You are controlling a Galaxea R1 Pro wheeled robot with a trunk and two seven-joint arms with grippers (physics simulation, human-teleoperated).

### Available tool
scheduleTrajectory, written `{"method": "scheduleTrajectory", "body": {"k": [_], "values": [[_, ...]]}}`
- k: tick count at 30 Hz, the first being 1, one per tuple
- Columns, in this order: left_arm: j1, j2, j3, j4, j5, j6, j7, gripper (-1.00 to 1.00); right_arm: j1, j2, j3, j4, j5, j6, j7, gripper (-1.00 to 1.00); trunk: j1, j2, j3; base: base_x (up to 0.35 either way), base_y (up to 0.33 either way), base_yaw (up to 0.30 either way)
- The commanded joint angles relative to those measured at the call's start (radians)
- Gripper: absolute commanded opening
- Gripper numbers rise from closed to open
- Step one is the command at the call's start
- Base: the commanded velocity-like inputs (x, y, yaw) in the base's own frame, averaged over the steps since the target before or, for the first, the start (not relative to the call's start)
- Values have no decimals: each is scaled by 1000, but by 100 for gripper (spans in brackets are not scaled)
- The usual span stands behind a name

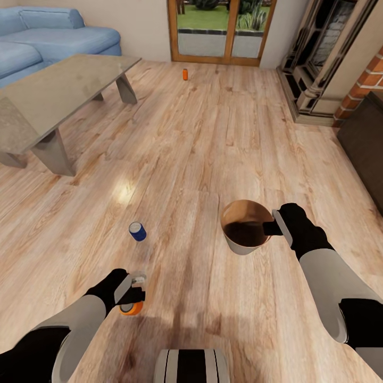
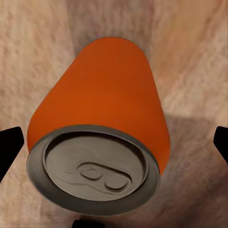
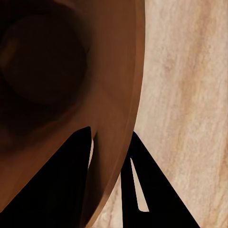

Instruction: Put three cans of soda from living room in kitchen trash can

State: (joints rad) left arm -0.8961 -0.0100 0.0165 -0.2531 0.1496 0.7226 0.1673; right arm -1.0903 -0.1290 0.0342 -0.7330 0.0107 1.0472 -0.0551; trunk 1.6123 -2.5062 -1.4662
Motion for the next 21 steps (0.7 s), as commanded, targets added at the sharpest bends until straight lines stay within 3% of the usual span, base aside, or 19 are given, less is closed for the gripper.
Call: {"method": "scheduleTrajectory", "body": {"k": [1,21], "values": [[2,0,0,0,0,0,0,100,0,0,0,0,-8,0,3,-100,0,0,0,0,0,0],[17,0,0,-3,-2,-18,0,100,1,0,10,0,-8,0,3,-100,0,0,0,0,0,0]]}}
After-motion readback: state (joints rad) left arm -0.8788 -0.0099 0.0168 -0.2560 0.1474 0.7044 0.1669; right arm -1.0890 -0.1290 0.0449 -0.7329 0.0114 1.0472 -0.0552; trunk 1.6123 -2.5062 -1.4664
